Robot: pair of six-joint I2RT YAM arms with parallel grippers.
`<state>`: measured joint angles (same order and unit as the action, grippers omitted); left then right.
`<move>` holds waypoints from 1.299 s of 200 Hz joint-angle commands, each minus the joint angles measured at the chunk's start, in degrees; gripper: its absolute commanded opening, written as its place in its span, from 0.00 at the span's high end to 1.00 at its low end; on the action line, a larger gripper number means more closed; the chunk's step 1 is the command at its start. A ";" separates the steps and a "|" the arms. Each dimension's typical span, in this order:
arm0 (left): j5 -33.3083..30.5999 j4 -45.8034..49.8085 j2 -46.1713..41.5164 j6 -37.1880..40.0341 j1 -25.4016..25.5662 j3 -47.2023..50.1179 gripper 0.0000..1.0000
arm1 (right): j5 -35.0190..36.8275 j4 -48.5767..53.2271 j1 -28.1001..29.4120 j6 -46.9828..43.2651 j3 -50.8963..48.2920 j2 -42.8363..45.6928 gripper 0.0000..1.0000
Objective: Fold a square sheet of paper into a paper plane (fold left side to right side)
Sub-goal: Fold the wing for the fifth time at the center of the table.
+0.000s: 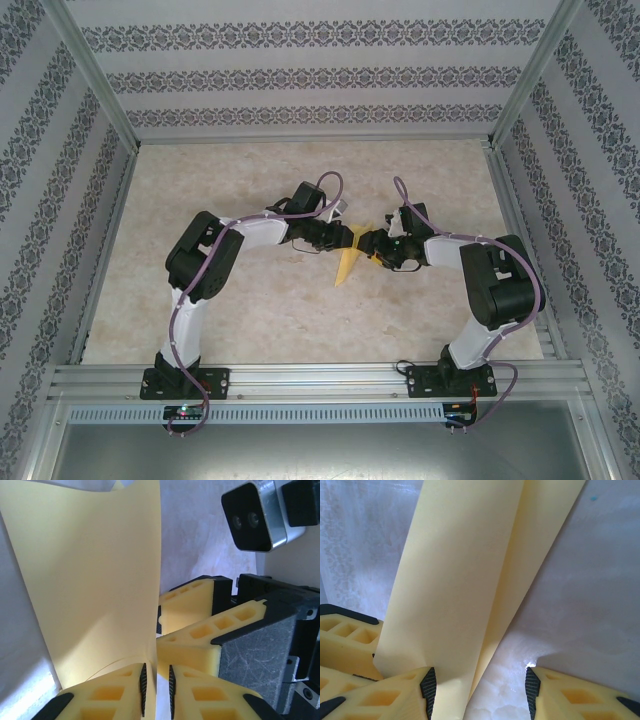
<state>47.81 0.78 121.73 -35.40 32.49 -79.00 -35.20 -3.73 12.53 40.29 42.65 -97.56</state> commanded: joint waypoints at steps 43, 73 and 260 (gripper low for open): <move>-0.15 -0.20 1.20 0.36 -1.11 -2.01 0.94 | 2.74 -1.36 0.40 -1.96 0.11 -0.87 0.47; -0.09 -0.01 1.22 0.60 -1.20 -2.02 0.99 | 0.71 -3.25 -2.46 -0.87 -0.64 2.81 0.45; -0.10 -0.43 1.12 0.42 -1.12 -1.41 1.00 | -2.92 -11.85 -4.28 8.04 7.53 -7.52 0.33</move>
<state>47.77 0.82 122.45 -35.73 32.12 -79.44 -36.95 -14.48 7.66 48.51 48.56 -103.79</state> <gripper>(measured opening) 0.062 0.667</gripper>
